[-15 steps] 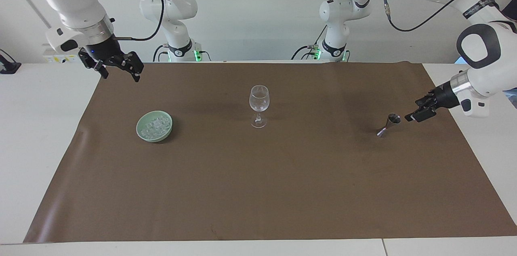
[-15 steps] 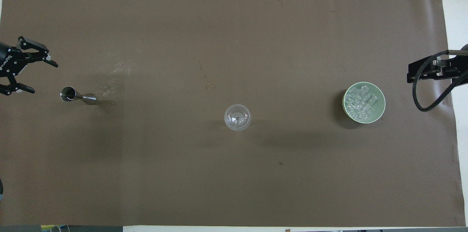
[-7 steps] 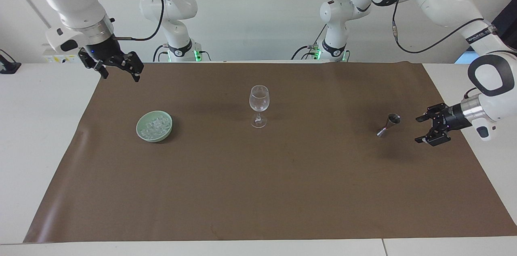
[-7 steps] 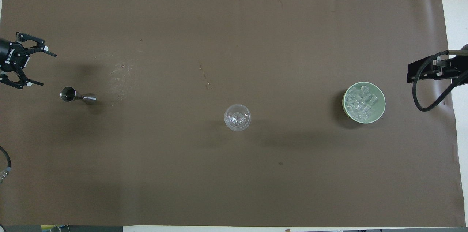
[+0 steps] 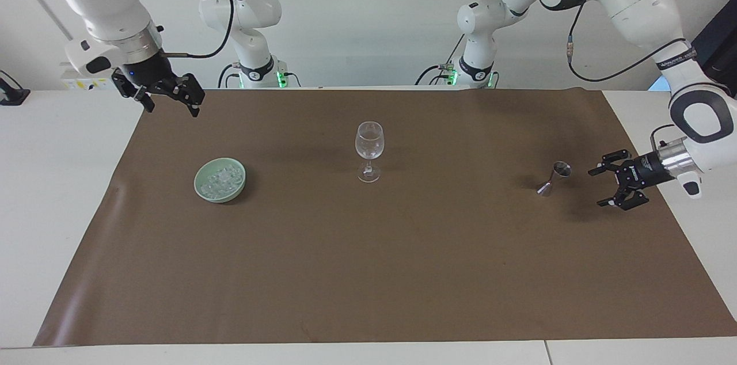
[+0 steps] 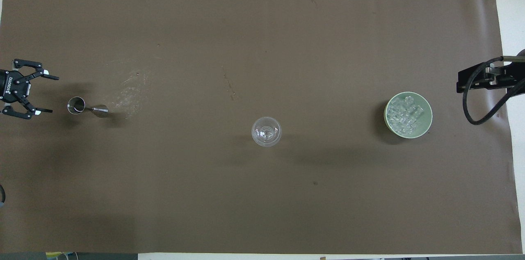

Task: Pour wine and add ice with both arms
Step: 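Open the left gripper and move it toward the small silver cup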

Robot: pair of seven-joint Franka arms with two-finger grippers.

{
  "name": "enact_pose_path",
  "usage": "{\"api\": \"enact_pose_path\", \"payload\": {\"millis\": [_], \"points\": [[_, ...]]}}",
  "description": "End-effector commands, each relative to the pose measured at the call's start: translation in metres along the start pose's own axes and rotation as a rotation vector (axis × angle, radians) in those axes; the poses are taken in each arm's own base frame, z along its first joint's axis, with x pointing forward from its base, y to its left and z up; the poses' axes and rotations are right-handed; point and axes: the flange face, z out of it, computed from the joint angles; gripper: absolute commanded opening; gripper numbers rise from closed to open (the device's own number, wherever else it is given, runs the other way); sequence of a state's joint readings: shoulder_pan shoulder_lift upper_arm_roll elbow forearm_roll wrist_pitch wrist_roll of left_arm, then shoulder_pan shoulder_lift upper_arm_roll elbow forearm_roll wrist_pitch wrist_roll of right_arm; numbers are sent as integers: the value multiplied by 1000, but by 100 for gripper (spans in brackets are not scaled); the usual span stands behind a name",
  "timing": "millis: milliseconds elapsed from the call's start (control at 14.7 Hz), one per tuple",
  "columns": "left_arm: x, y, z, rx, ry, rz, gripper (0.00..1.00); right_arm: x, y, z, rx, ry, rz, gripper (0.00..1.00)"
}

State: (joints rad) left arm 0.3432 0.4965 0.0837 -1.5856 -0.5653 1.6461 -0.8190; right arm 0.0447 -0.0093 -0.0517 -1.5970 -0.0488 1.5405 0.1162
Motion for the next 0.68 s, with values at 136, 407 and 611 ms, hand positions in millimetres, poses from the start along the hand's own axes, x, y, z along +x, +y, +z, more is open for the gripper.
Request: {"api": "enact_pose_path", "payload": {"millis": [136, 407, 611], "points": [[3, -62, 30, -158, -126, -165, 100, -4, 2, -2, 6, 7, 15, 100], [-3, -83, 53, -200, -204, -233, 100, -4, 2, -2, 6, 7, 15, 100], [-6, -91, 68, -249, -247, -278, 100, -4, 2, -2, 6, 6, 16, 100]]}}
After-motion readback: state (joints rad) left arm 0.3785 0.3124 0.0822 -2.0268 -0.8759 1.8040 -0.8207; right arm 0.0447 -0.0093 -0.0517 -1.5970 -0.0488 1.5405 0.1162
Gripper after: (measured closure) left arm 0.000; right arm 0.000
